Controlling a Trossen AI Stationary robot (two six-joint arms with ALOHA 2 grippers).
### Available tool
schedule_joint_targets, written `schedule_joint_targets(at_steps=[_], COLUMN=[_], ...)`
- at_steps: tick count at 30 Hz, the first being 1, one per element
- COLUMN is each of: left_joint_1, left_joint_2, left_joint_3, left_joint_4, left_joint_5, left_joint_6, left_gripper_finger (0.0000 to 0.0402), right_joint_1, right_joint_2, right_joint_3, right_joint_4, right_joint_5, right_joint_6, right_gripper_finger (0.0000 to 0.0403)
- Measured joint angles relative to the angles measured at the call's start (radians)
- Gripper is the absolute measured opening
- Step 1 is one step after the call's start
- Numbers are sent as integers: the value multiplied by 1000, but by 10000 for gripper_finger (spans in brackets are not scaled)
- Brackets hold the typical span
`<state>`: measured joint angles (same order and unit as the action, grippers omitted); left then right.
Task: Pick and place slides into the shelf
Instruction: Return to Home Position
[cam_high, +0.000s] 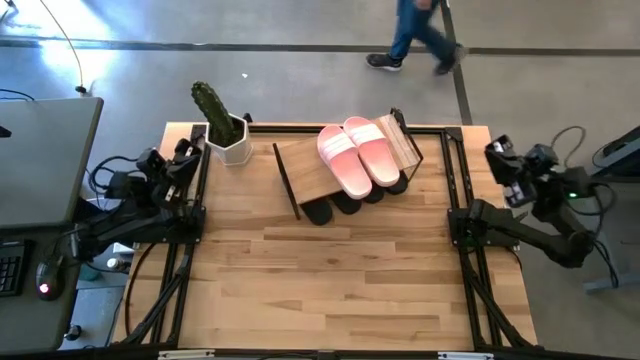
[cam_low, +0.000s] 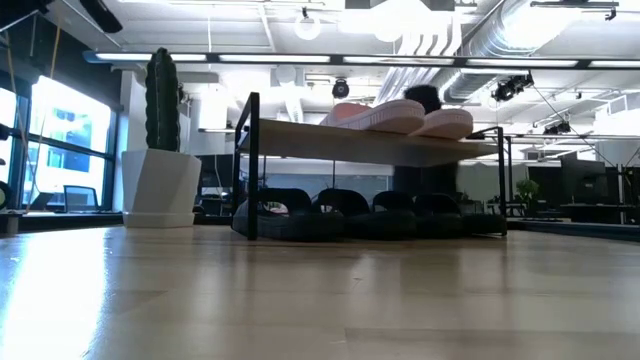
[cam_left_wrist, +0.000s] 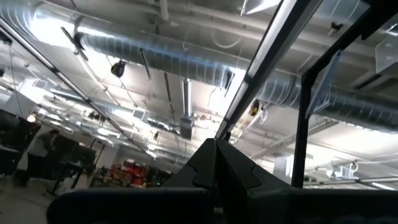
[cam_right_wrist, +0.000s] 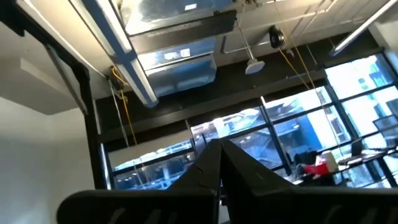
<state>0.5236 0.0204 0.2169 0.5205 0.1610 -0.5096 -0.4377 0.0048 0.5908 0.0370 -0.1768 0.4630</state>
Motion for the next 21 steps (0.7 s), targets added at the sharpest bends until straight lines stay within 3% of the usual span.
schedule_joint_targets(at_steps=[5, 21], left_joint_1=[0, 0], left_joint_2=[-12, -14], left_joint_3=[-42, -192], left_joint_4=[5, 0], left_joint_5=[-4, -29], left_joint_6=[-37, -127], left_gripper_finger=[0, 0], right_joint_1=[0, 0], right_joint_2=[0, 0], right_joint_3=[-107, -433], right_joint_4=[164, 434], right_joint_5=[-6, 5], right_joint_6=[46, 186], right_gripper_finger=[0, 0])
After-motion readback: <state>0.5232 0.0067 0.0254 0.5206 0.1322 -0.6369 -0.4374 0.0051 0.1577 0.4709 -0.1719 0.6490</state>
